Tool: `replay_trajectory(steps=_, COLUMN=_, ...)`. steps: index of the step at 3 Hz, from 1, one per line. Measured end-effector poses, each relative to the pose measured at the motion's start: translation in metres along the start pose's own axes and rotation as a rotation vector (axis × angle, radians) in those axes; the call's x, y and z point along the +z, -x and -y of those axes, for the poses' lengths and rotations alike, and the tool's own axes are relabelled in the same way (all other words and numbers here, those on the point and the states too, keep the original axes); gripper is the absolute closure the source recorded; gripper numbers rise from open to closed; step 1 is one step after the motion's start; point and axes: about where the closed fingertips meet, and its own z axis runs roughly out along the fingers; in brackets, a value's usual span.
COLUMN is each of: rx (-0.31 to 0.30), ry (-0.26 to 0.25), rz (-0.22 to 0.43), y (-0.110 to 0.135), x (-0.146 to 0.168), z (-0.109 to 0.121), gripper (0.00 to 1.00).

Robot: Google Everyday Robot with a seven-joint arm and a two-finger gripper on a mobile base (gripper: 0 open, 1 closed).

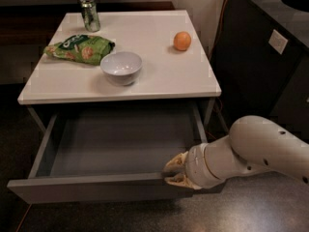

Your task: Place orange into top drawer

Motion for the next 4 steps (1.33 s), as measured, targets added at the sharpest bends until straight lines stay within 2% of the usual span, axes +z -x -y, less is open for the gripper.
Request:
replay_trajectory(steps=1, rx=-0.01, ry=-0.021, rz=0.026, y=0.012, x=-0.017, z=-0.006, gripper=1.0)
replay_trajectory(steps=2, rx=-0.02, ry=-0.055, rz=0.033, y=0.014, x=-0.033, z=0.008, gripper=0.98)
replay_trajectory(steps=3, rx=-0.012, ry=-0.055, rz=0.05, y=0.007, x=-0.04, z=0.048, gripper=0.68)
replay_trajectory(steps=4, rx=-0.005, ry=-0.05, rz=0.096, y=0.005, x=-0.056, z=0.101, gripper=0.37)
